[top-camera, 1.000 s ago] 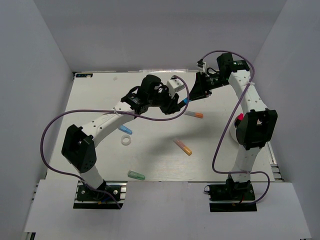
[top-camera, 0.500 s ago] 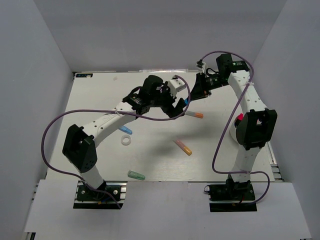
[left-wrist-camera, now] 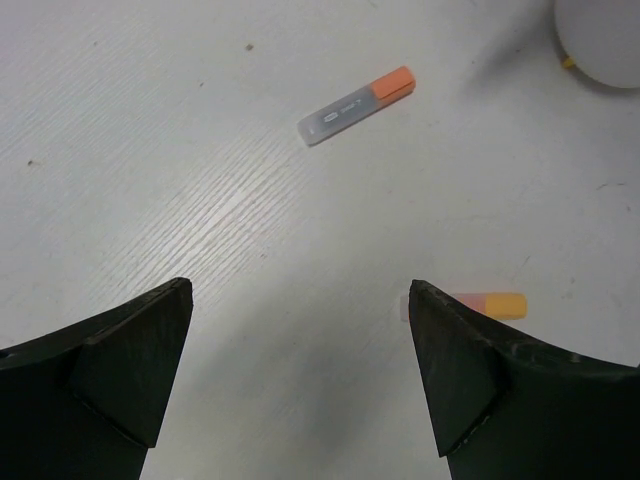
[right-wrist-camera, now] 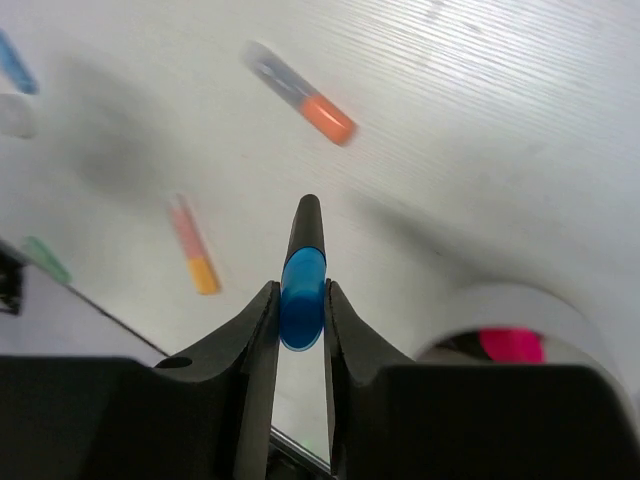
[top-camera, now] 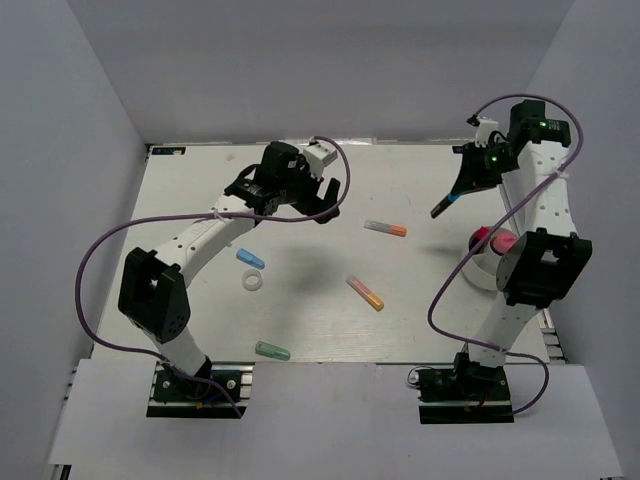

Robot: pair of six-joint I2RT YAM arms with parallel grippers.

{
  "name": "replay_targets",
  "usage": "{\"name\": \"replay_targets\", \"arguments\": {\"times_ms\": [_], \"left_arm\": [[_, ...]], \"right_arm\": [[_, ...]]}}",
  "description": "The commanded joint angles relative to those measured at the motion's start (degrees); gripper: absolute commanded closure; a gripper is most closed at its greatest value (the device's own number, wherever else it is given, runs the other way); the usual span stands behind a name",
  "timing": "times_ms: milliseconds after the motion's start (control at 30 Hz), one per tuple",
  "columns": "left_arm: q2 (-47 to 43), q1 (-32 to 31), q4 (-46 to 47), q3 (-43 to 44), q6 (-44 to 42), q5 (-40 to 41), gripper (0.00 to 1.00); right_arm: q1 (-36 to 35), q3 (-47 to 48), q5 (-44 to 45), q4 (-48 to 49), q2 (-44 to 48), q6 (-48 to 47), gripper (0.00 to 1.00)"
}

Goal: Sort the stationery into containers
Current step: Place the pen in the storage box.

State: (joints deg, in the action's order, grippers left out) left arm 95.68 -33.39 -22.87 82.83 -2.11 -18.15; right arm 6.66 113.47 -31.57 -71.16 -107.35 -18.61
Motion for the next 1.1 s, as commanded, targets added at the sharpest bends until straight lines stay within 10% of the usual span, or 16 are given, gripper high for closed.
{"name": "replay_targets", "arguments": {"times_ms": [0, 800, 1067], "left_arm": [[-3.3, 0.7, -2.0, -1.4, 0.2, 0.4, 0.02], [-0.3, 1.2, -2.5, -2.7, -1.3, -4.0, 0.02], [4.1, 1.2, -2.0, 1.0, -7.4, -13.0, 0.04]], "right_arm": [[1.9, -1.1, 11.4, -3.9, 5.6, -5.7, 1.0], [5.2, -10.4, 23.6, -3.9, 9.0, -11.5, 1.0], [5.2, -10.5, 23.5, -3.3, 7.7, -11.3, 0.66]]}}
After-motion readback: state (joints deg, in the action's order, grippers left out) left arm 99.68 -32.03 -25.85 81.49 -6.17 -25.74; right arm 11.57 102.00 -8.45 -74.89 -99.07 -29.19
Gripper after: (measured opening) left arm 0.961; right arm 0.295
